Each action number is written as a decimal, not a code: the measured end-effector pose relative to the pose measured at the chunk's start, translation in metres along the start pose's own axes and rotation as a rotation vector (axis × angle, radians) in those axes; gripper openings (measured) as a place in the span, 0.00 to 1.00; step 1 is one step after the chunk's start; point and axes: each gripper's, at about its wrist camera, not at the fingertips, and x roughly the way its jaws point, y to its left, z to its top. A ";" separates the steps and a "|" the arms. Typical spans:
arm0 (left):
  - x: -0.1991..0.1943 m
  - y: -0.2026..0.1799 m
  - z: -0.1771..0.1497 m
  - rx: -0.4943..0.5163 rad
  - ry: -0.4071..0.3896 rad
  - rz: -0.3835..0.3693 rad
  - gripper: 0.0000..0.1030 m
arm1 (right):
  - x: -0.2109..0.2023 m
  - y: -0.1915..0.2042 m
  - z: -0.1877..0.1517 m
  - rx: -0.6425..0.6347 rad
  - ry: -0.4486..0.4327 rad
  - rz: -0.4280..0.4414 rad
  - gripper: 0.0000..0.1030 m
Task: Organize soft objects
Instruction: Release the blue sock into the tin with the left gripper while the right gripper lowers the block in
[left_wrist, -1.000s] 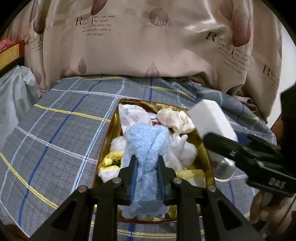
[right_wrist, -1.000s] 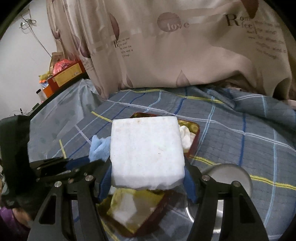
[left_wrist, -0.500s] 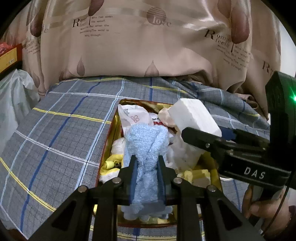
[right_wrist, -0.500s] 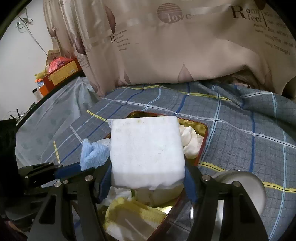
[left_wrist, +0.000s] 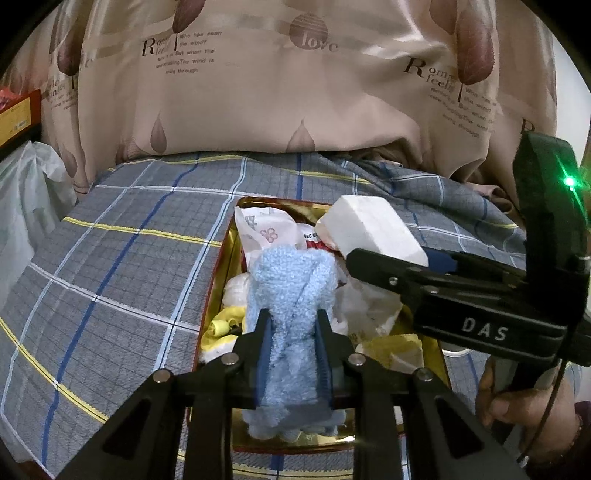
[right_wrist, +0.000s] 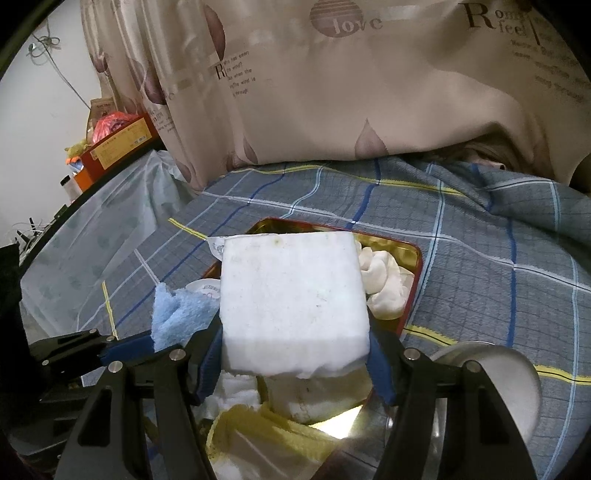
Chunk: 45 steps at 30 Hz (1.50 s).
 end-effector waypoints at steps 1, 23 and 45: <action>-0.001 0.000 0.000 0.000 -0.002 0.000 0.23 | 0.001 0.001 0.000 -0.002 0.001 -0.001 0.61; -0.047 0.028 0.013 -0.028 -0.108 0.106 0.49 | 0.022 0.008 -0.002 0.012 0.032 -0.006 0.62; -0.087 0.012 -0.001 0.005 -0.100 0.176 0.49 | -0.069 0.035 -0.005 -0.044 -0.173 -0.092 0.95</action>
